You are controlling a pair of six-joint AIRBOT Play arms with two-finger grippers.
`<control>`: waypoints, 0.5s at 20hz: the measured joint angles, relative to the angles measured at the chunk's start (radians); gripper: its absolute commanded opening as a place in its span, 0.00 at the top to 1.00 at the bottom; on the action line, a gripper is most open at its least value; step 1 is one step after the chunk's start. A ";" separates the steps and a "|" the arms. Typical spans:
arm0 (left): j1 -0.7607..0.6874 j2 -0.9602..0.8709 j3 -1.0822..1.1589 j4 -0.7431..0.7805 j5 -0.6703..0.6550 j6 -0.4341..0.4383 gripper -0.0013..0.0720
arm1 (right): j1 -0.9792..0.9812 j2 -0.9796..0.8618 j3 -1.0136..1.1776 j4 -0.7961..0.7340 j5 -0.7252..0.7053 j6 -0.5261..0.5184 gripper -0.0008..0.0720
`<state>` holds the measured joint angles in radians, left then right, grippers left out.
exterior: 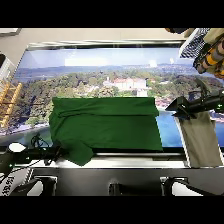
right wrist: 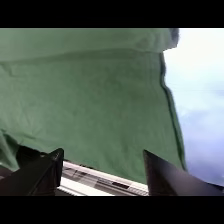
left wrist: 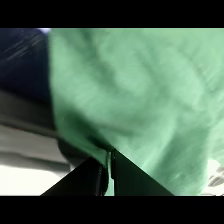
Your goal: Fold the clothes and pants, and hang the long-sleeved shirts on hangers.
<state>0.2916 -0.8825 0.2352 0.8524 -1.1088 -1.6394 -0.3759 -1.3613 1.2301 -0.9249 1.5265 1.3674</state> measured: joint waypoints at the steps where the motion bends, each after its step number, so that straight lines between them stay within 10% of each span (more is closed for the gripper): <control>1: 0.000 -0.001 0.000 -0.005 -0.008 0.010 0.96 | 0.000 0.000 0.000 0.003 0.006 -0.002 0.28; 10: 0.000 -0.002 0.000 -0.024 -0.026 0.064 0.96 | -0.150 0.015 -0.089 -0.041 0.033 -0.037 0.35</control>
<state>0.2913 -0.8841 0.2348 0.8280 -1.1343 -1.5753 -0.5262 -1.3460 1.1416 -0.9657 1.5593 1.3300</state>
